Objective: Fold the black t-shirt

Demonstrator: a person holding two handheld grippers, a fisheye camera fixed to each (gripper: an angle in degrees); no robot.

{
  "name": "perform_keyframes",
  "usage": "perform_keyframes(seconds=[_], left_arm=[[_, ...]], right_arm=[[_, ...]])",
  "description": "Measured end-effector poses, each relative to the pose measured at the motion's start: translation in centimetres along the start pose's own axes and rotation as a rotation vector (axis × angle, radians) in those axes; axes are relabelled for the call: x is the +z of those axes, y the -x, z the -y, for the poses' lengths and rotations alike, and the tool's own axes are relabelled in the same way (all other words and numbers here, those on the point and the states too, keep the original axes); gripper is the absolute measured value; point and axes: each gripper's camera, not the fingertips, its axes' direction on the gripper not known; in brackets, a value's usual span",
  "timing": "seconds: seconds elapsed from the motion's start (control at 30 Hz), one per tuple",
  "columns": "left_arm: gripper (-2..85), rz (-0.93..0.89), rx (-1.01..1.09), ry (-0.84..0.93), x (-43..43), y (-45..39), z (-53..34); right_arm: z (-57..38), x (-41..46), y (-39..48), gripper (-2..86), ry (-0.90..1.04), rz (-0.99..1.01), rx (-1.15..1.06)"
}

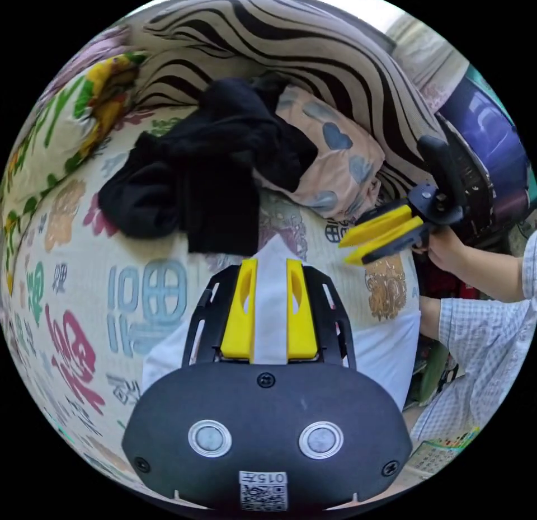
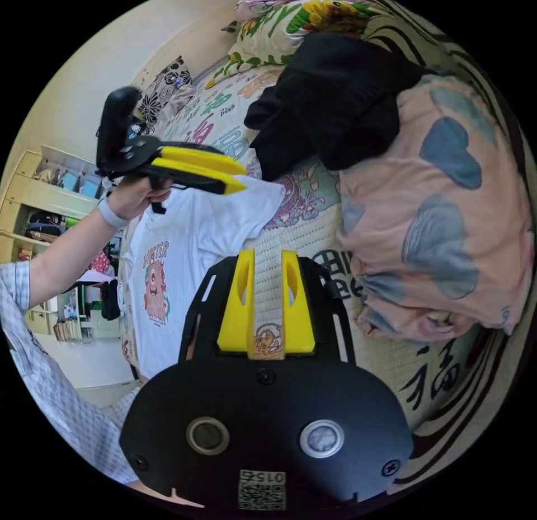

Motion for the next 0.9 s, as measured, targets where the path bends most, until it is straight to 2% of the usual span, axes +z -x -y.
perform_keyframes(seconds=[0.17,0.37,0.67,0.9], left_arm=[[1.4,-0.024,0.084,0.185,6.0,0.6,4.9],[0.0,0.04,-0.023,0.039,3.0,4.0,4.4],[-0.2,0.109,-0.157,-0.017,0.5,7.7,-0.1],[-0.1,0.108,-0.21,-0.058,-0.6,8.5,-3.3]], right_arm=[[-0.6,0.3,-1.3,8.1,0.037,0.067,-0.018],[-0.4,0.6,-1.6,9.0,0.054,0.123,-0.095],[1.6,3.1,-0.6,8.9,0.06,0.174,-0.171],[1.2,5.2,1.9,2.2,0.115,0.176,-0.303]])
